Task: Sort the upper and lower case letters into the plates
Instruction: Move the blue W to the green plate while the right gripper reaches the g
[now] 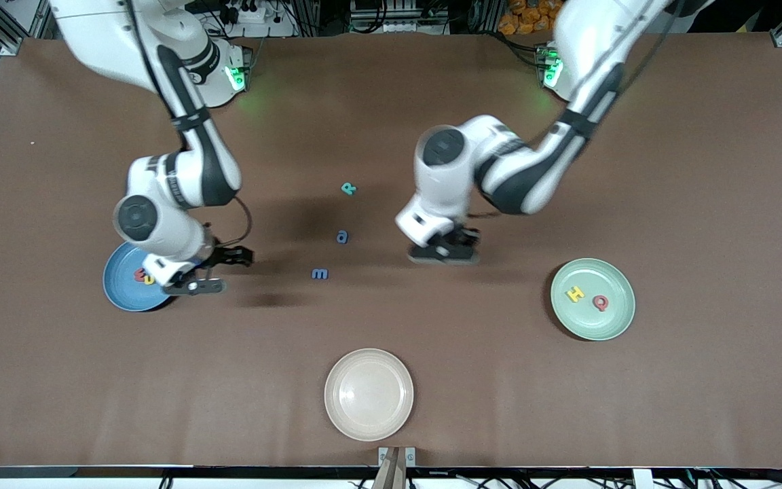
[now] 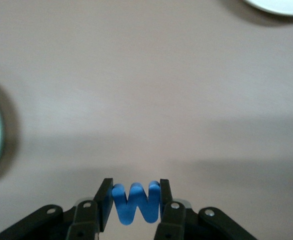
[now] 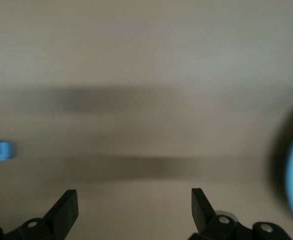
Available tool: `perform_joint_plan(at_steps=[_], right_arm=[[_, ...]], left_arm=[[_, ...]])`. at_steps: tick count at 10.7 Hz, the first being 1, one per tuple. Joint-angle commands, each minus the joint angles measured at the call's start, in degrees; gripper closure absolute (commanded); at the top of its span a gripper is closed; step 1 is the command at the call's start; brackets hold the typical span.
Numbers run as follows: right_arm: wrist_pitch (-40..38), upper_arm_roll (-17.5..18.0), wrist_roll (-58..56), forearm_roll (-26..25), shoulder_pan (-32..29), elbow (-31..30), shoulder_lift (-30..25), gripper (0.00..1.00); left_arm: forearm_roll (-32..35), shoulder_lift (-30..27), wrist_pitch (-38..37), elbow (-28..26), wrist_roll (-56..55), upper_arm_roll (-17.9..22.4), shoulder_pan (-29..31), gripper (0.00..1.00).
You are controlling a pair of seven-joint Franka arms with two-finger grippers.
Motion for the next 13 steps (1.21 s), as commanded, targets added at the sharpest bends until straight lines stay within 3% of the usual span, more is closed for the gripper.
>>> perform_joint_plan(at_steps=[1, 2, 5, 7, 8, 9, 10, 13], right_arm=[[0.8, -0.3, 7.5, 1.4, 5.6, 0.9, 1.2, 0.0], [0.9, -0.3, 11.6, 1.4, 7.8, 1.3, 1.7, 0.0], [0.9, -0.3, 24.8, 1.5, 14.8, 5.8, 6.1, 0.0], [3.9, -0.3, 30.6, 1.5, 17.7, 8.3, 9.8, 0.0], [5.9, -0.2, 31.0, 1.5, 18.4, 8.3, 11.0, 0.0], [6.8, -0.1, 31.1, 1.5, 18.7, 8.3, 12.0, 0.0], [7.1, -0.1, 31.1, 1.6, 19.1, 8.3, 12.4, 0.0], [7.2, 0.3, 31.2, 3.7, 20.2, 8.1, 12.6, 0.0]], left_arm=[[-4.3, -3.8, -4.7, -2.2, 12.9, -1.8, 10.7, 1.0], [-6.0, -4.3, -6.3, -2.2, 18.5, -1.0, 13.3, 1.0], [-8.4, -2.0, -6.1, -2.1, 28.1, 9.0, 14.2, 1.0], [-11.0, -0.8, -5.7, -2.0, 28.4, 10.0, 14.7, 1.0], [-11.6, -0.6, -5.7, -2.0, 28.4, 11.2, 14.7, 0.71], [-11.7, -0.4, -5.7, -1.8, 28.4, 11.3, 14.9, 0.19], [-11.9, -0.6, -5.7, -1.7, 28.1, 11.3, 15.2, 0.0], [-11.9, -1.4, -6.0, -0.1, 26.6, 10.9, 14.6, 0.0]])
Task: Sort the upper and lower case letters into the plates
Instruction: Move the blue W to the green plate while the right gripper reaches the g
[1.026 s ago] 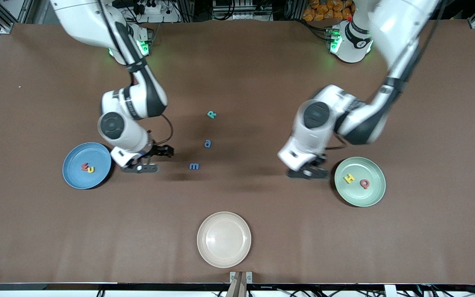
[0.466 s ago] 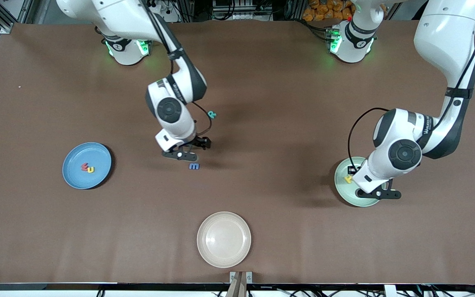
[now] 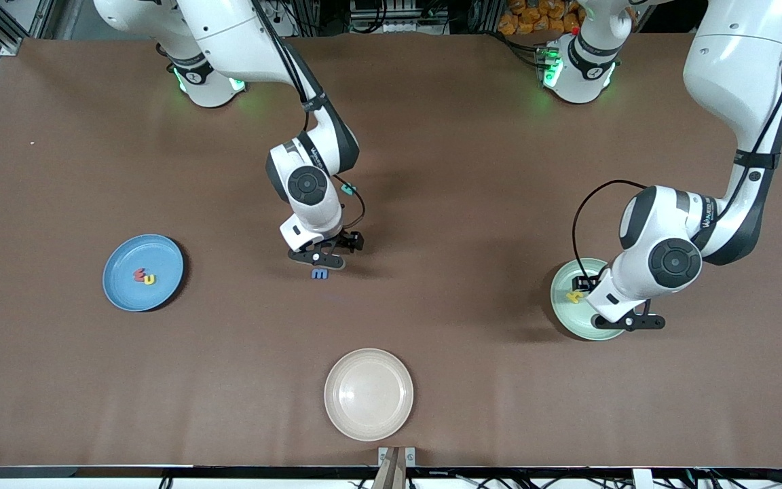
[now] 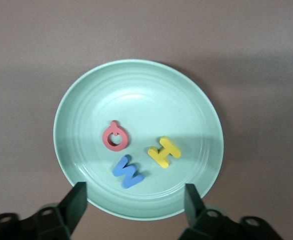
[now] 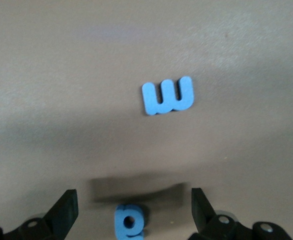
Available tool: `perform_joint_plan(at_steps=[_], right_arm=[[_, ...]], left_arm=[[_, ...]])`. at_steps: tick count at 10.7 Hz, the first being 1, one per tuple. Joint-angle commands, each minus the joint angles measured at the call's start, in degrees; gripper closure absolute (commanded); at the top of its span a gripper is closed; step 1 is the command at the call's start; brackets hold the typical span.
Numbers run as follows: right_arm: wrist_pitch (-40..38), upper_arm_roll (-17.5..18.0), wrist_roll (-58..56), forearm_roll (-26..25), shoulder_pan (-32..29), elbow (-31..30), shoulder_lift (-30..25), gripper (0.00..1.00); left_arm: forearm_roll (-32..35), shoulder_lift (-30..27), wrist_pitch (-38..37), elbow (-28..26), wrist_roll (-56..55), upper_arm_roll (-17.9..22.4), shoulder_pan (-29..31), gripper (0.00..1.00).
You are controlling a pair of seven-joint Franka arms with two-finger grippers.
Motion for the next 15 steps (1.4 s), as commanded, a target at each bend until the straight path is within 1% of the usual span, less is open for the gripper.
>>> perform_joint_plan(at_steps=[1, 3, 5, 7, 8, 9, 10, 11, 13, 14, 15], right_arm=[[-0.2, 0.0, 0.6, 1.5, 1.1, 0.8, 0.3, 0.0], [-0.2, -0.1, 0.5, 1.5, 1.5, 0.0, 0.3, 0.0], [-0.2, 0.0, 0.6, 1.5, 2.4, -1.3, 0.3, 0.0], [-0.1, 0.0, 0.6, 1.5, 2.7, -1.4, 0.3, 0.0], [0.2, 0.0, 0.6, 1.5, 2.7, -1.4, 0.3, 0.0], [0.4, -0.1, 0.6, 1.5, 2.7, -1.4, 0.3, 0.2], [1.2, -0.1, 0.6, 1.5, 2.7, -1.4, 0.3, 0.95], [1.5, -0.1, 0.5, 1.5, 2.7, -1.4, 0.2, 1.0], [1.5, -0.1, 0.5, 1.4, 2.6, -1.5, -0.1, 1.0], [1.5, -0.1, 0.5, 1.4, 2.5, -1.5, -0.2, 1.0], [1.5, -0.1, 0.3, 1.4, 2.5, -1.5, -0.4, 1.0]], left_arm=[[-1.4, -1.5, -0.8, 1.6, -0.7, -0.4, -1.1, 0.0], [-1.4, -2.2, -0.9, 1.9, -3.7, -1.7, -2.7, 0.0], [-1.4, -2.1, -0.9, 3.5, -8.7, -1.8, -5.2, 0.0], [-1.1, -2.3, -1.5, 4.0, -9.0, -3.7, -5.6, 0.0], [-1.2, -3.2, -2.9, 5.2, -9.0, -5.1, -5.6, 0.0], [-1.3, -3.7, -3.9, 6.0, -9.0, -6.2, -5.7, 0.0], [-1.4, -4.6, -4.6, 6.6, -9.0, -6.9, -5.8, 0.0], [-1.5, -5.4, -5.4, 6.6, -9.1, -7.9, -6.2, 0.0], [-1.6, -6.4, -7.1, 6.8, -9.1, -9.4, -6.3, 0.0], [-2.7, -8.0, -7.9, 6.8, -9.2, -9.9, -6.3, 0.0], [-5.1, -9.7, -8.5, 6.8, -9.2, -10.3, -6.5, 0.0]])
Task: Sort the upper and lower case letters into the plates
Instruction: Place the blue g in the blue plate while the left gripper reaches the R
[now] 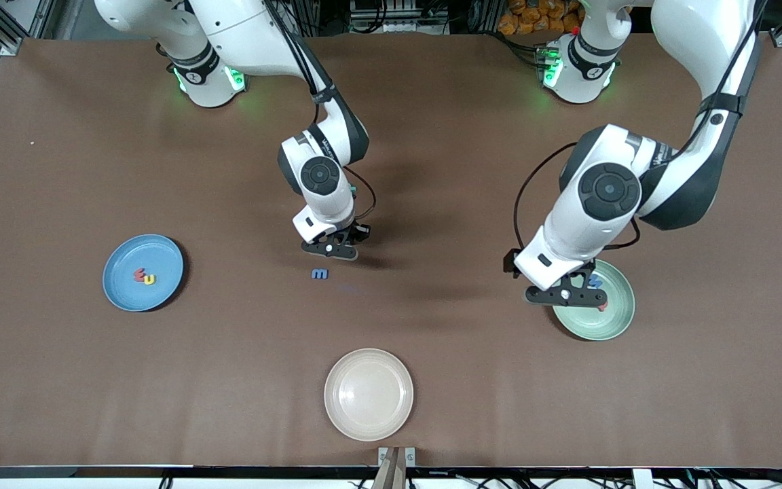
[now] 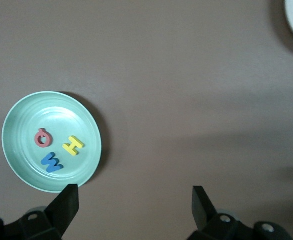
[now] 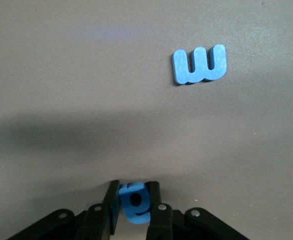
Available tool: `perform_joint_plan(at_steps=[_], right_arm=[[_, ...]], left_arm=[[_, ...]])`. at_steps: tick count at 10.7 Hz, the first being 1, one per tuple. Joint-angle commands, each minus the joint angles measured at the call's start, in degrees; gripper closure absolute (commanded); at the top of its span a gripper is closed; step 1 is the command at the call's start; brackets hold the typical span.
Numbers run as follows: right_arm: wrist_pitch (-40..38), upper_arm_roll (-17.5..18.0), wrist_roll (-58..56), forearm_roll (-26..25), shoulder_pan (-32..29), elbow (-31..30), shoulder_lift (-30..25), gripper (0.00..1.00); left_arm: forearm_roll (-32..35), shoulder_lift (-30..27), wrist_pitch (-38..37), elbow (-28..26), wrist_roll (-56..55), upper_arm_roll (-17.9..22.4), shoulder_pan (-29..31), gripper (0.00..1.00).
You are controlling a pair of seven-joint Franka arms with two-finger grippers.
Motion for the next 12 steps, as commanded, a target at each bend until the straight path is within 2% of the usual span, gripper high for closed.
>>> perform_joint_plan(at_steps=[1, 4, 5, 7, 8, 10, 12], right_arm=[[0.2, -0.4, 0.0, 0.8, 0.3, -0.9, -0.7, 1.0], [-0.4, -1.7, -1.9, 0.5, -1.6, -0.3, -2.7, 1.0], [-1.2, -3.1, -6.8, 0.3, -3.6, -0.4, -4.2, 1.0], [-7.6, -6.4, -16.4, 0.1, -7.4, 0.8, -6.0, 1.0], [-7.9, -10.2, -21.2, 0.0, -7.4, 0.9, -6.0, 1.0], [-9.7, -15.5, -31.2, 0.0, -8.8, 1.5, -5.5, 1.0], [-12.9, -16.6, -45.0, 0.0, -15.2, 1.5, -5.3, 1.0]], left_arm=[[-4.7, -3.8, -2.2, -0.5, -0.5, -1.0, -0.7, 0.0], [-4.9, -3.5, -2.5, -0.6, -8.0, -6.1, -1.3, 0.0], [-4.8, -3.3, -2.5, -0.8, -10.5, -7.5, -2.2, 0.0], [-4.6, -2.3, -2.4, -0.8, -11.8, -9.9, -4.1, 0.0], [-4.7, -1.7, -1.9, -0.8, -13.7, -10.9, -5.1, 0.0], [-4.8, 0.4, -0.3, -0.7, -23.9, -11.0, -9.7, 0.0], [-4.2, 3.4, 5.0, -0.6, -38.6, -10.3, -16.0, 0.0]])
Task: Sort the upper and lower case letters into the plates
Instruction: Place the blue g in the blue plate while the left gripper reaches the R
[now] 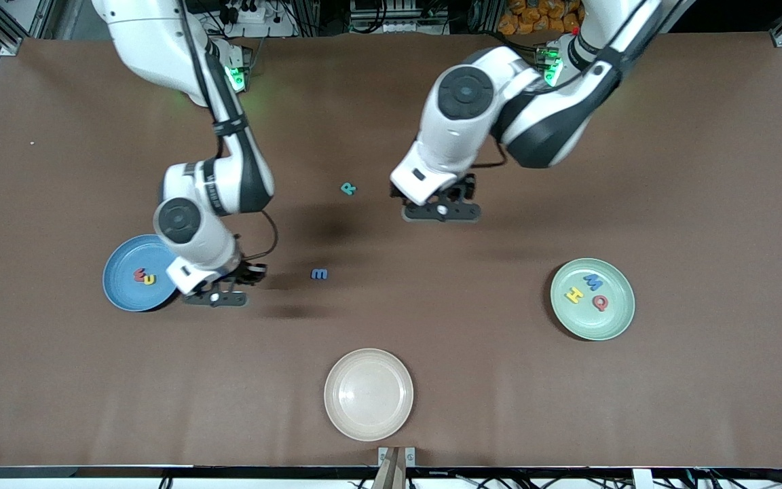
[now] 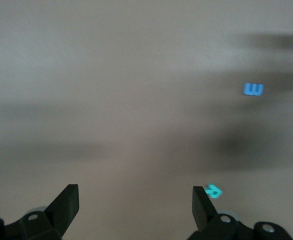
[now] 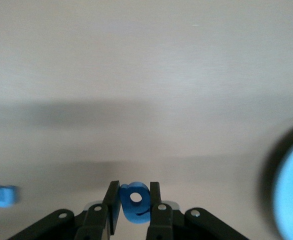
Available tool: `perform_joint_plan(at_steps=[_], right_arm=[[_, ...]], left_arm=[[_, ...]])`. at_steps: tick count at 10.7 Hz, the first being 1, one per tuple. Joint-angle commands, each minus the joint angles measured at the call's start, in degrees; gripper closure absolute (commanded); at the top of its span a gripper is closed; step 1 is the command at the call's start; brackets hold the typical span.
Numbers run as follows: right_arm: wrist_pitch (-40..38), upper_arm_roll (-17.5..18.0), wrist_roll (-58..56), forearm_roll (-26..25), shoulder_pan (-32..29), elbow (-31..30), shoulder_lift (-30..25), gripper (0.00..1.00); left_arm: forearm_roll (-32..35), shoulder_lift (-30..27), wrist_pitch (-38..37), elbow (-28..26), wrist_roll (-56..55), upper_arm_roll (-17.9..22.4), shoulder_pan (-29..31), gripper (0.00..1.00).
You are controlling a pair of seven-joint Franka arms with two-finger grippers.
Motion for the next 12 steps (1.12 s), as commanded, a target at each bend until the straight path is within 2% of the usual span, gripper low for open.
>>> perform_joint_plan(at_steps=[1, 2, 4, 6, 7, 8, 9, 10, 12], right_arm=[[-2.3, -0.2, -13.1, 0.0, -6.9, 0.4, -0.1, 1.0], [-2.9, -0.6, -16.4, -0.1, -8.7, 0.3, -0.2, 1.0], [-3.5, -4.7, -24.8, -0.6, -10.0, 0.1, -0.1, 1.0], [-4.4, -5.4, -31.6, -0.5, -13.2, -0.1, -0.2, 1.0], [-6.1, -5.4, -31.8, 0.0, -13.5, -0.1, -0.3, 1.0], [-6.3, -5.4, -31.6, 0.1, -13.4, -0.1, -0.1, 0.86], [-6.2, -5.3, -31.6, 0.2, -13.5, -0.1, 0.1, 0.55], [-6.2, -5.3, -31.6, 0.3, -13.5, -0.1, 0.1, 0.01], [-6.4, -5.3, -31.0, 2.5, -12.9, -0.1, 0.1, 0.0]], left_arm=[[-0.1, 4.0, 5.6, 0.5, -15.3, 2.7, -7.4, 0.0], [-0.2, 5.5, 8.2, 0.8, -21.0, 5.9, -11.9, 0.0], [-0.2, 10.4, 14.4, 3.2, -35.3, 10.0, -19.2, 0.0], [-0.2, 16.3, 14.8, 8.4, -46.7, 16.2, -26.8, 0.0], [-0.2, 18.6, 14.8, 9.7, -49.2, 17.9, -29.4, 0.0], [-0.2, 20.4, 15.1, 9.9, -50.8, 18.5, -30.5, 0.0], [-0.3, 21.8, 15.3, 9.9, -51.9, 18.5, -31.6, 0.0], [-0.2, 22.9, 15.3, 9.9, -53.6, 18.9, -32.6, 0.0], [-0.3, 24.5, 15.8, 10.3, -55.2, 20.2, -34.9, 0.0]])
